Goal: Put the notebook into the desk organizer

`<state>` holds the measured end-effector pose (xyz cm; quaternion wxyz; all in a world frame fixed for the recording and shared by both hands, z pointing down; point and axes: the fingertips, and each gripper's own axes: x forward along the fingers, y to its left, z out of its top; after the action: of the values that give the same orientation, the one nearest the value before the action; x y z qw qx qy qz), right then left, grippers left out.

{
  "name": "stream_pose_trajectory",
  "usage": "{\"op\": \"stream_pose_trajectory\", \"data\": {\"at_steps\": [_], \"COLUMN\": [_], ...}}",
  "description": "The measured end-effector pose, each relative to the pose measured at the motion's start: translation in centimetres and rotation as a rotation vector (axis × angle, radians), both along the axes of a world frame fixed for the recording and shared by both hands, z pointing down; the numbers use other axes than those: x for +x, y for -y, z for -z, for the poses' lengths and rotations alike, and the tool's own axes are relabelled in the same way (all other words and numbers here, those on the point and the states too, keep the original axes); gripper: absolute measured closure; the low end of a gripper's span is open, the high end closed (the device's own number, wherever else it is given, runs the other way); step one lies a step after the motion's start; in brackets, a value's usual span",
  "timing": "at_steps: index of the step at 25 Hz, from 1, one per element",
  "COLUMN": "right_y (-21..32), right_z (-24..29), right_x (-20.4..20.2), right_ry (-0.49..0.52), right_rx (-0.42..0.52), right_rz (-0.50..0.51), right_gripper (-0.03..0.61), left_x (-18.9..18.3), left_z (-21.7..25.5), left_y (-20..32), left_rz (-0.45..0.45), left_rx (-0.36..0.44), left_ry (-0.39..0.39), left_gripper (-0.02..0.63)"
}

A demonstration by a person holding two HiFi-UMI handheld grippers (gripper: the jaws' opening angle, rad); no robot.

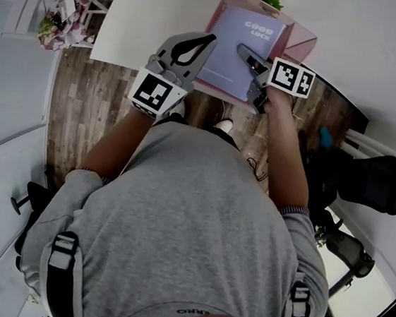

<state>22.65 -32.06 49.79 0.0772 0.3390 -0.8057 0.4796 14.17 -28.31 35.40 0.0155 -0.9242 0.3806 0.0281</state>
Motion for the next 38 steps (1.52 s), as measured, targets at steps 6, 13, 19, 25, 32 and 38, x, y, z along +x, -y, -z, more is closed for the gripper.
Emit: {"op": "stream_pose_trajectory", "data": {"at_steps": [6, 13, 19, 25, 32, 38], "right_y": [-0.2, -0.2, -0.1, 0.1, 1.1, 0.4], "right_z": [-0.6, -0.9, -0.2, -2.0, -3.7, -3.6], "right_x": [-0.2, 0.2, 0.7, 1.3, 2.0, 2.4], "right_ry": [-0.199, -0.480, -0.641, -0.709, -0.867, -0.906], "right_rx": [0.072, 0.184, 0.262, 0.257, 0.299, 0.269], "right_rz": [0.069, 0.139, 0.183, 0.207, 0.238, 0.242], "right_gripper": [0.335, 0.273, 0.250, 0.233, 0.230, 0.212], "left_x": [0.4, 0.8, 0.9, 1.0, 1.2, 1.1], "left_z": [-0.2, -0.2, -0.3, -0.3, -0.7, -0.7], "left_y": [-0.1, 0.0, -0.2, -0.4, -0.4, -0.4], "left_rz": [-0.020, -0.031, -0.035, -0.036, -0.043, -0.041], "left_rx": [-0.006, -0.015, -0.019, -0.020, -0.033, -0.031], "left_ry": [0.001, -0.015, -0.012, -0.010, -0.008, -0.002], "left_gripper": [0.594, 0.594, 0.594, 0.594, 0.594, 0.594]}}
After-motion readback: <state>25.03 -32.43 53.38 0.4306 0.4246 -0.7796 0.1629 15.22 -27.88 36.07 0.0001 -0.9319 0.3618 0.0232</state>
